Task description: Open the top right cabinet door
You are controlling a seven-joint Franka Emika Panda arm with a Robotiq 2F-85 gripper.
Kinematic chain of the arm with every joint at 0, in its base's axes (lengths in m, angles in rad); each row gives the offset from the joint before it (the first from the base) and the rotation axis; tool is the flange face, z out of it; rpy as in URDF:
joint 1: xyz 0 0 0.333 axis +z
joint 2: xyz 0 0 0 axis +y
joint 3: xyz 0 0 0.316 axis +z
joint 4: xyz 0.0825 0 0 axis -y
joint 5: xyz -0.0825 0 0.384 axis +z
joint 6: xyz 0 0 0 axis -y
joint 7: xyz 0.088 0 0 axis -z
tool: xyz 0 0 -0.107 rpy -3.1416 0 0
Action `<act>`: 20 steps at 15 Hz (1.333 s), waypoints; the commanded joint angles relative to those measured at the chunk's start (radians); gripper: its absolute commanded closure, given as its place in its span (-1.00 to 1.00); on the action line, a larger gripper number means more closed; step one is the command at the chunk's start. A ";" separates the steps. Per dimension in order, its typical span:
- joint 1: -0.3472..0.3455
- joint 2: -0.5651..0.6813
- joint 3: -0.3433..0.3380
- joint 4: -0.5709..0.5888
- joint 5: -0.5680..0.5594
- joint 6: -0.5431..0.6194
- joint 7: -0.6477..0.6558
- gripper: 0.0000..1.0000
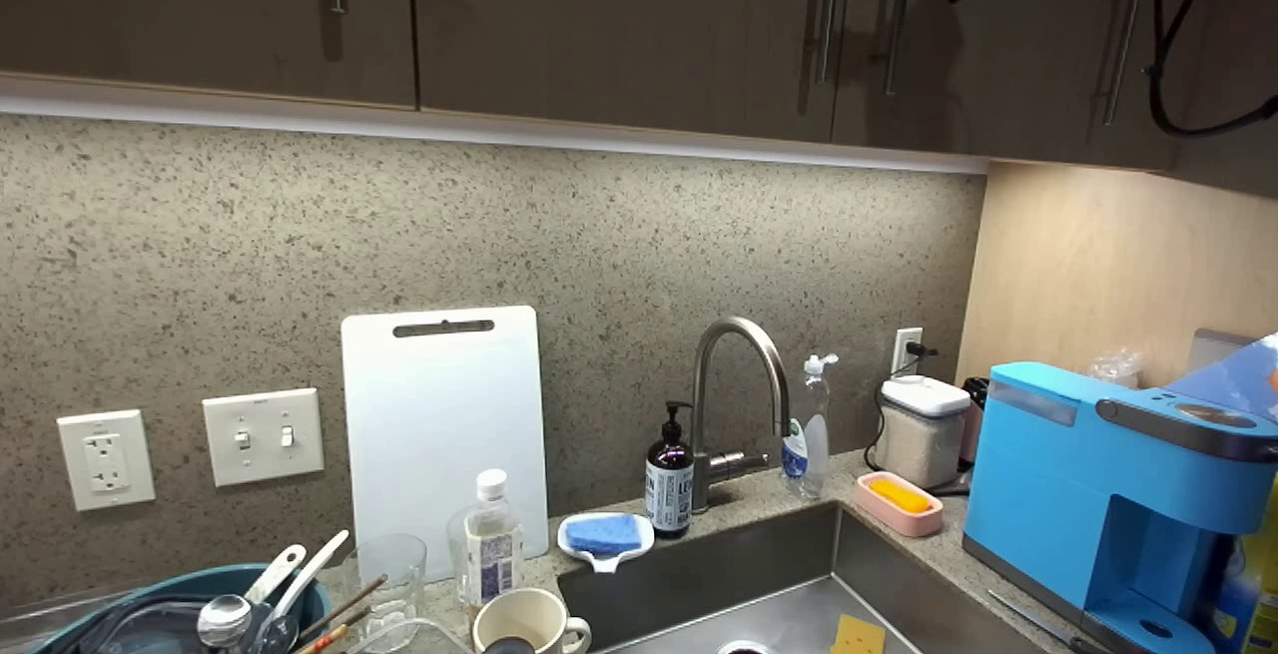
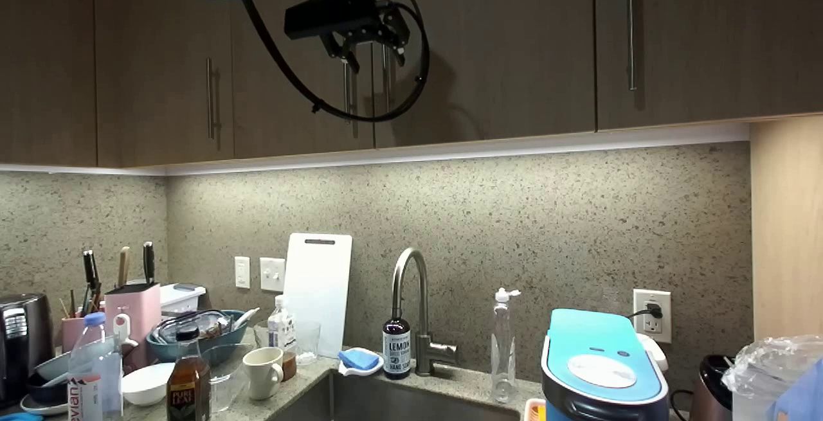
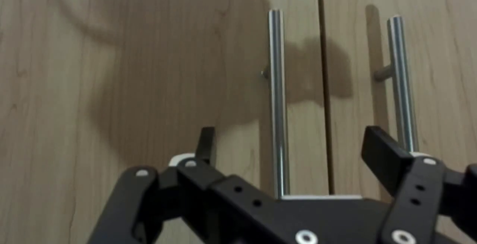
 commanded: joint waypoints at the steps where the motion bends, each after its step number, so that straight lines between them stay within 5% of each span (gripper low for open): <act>1: -0.003 0.052 0.004 -0.010 -0.023 0.183 0.019 -1.00; 15: 0.004 0.139 -0.009 0.058 -0.023 0.188 0.017 -1.00; 16: 0.005 0.145 -0.010 0.065 -0.022 0.189 0.018 -0.50; 20: 0.011 0.143 -0.017 0.067 -0.018 0.185 0.014 -0.09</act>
